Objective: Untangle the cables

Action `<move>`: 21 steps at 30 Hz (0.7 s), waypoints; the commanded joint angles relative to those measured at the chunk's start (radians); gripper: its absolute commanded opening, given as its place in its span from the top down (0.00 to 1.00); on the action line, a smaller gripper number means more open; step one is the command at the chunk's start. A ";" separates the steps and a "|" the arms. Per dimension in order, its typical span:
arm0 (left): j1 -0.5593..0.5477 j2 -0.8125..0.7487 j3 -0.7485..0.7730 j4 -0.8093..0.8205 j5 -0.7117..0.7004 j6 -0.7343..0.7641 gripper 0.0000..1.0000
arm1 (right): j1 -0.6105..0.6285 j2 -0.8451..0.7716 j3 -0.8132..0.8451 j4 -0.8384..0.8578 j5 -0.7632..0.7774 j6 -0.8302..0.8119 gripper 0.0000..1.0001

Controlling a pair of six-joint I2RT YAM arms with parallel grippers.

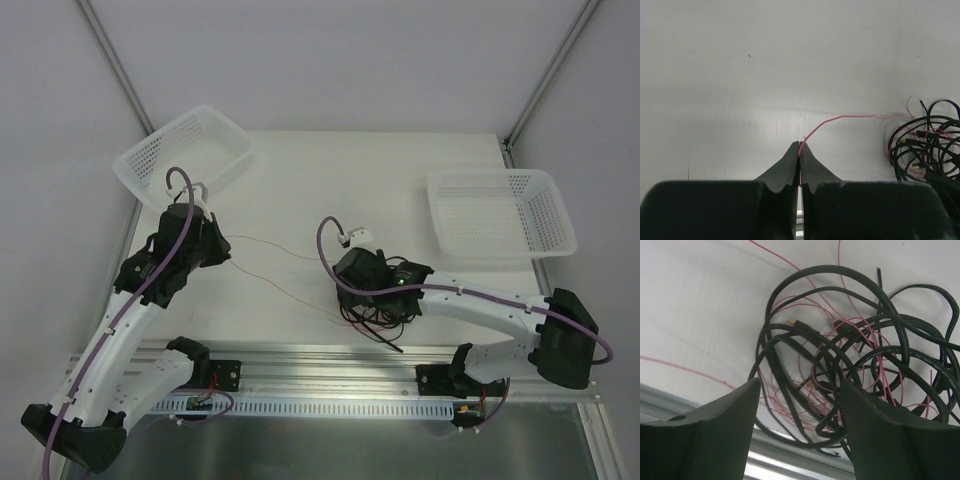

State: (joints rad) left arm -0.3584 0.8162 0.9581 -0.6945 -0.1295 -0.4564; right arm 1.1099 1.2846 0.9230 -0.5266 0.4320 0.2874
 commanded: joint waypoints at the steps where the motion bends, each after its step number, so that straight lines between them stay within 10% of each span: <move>1: 0.004 -0.017 -0.002 0.009 -0.064 0.016 1.00 | -0.041 0.070 -0.025 0.074 0.013 -0.022 0.32; 7: 0.015 -0.002 0.048 0.000 -0.177 0.064 1.00 | -0.126 0.179 -0.035 0.092 -0.040 -0.001 0.40; 14: 0.116 0.086 0.183 -0.019 -0.217 0.168 1.00 | -0.189 0.136 0.008 0.056 0.010 -0.051 0.97; 21: 0.329 0.123 0.225 -0.030 -0.275 0.242 1.00 | -0.350 -0.150 0.098 -0.038 -0.024 -0.117 0.99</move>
State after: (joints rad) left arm -0.0940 0.9348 1.1515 -0.7166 -0.3412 -0.2806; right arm 0.8036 1.2919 0.9291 -0.5198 0.4011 0.2218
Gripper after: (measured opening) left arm 0.003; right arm 0.036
